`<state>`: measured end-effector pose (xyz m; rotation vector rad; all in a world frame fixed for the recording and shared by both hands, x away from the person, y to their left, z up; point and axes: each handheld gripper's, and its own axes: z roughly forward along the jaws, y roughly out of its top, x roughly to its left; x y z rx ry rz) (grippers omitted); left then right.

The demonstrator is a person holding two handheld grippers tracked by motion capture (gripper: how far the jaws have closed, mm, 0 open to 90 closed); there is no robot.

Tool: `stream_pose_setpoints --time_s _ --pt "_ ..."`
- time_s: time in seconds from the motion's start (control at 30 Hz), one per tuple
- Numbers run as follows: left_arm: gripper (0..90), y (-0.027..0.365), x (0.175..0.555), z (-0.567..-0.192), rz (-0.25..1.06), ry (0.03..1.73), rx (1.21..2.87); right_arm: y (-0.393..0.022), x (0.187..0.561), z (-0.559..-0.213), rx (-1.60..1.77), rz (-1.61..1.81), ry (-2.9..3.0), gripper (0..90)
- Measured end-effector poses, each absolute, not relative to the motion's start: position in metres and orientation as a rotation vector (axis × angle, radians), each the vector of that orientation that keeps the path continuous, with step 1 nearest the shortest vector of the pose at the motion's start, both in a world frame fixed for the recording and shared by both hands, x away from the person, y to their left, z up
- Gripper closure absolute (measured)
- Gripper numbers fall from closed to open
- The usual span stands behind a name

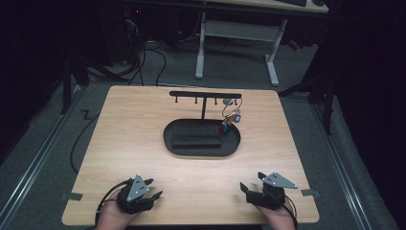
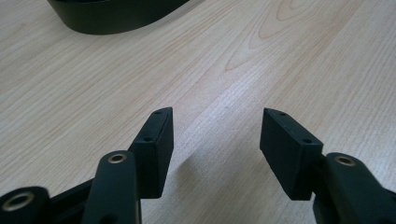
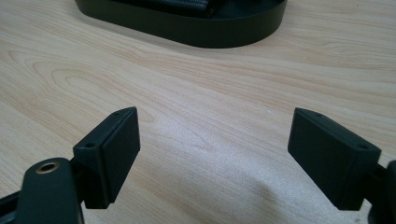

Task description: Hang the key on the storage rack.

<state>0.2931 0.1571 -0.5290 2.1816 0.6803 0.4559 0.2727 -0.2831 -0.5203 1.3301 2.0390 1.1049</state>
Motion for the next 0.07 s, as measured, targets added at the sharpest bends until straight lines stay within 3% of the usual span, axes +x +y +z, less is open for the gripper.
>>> stream_pose_setpoints --time_s 0.07 --pt "45.1 0.1598 0.2940 -0.5289 0.454 0.683 2.177 -0.2830 0.2733 -0.5205 1.340 1.097 2.039 16.9"
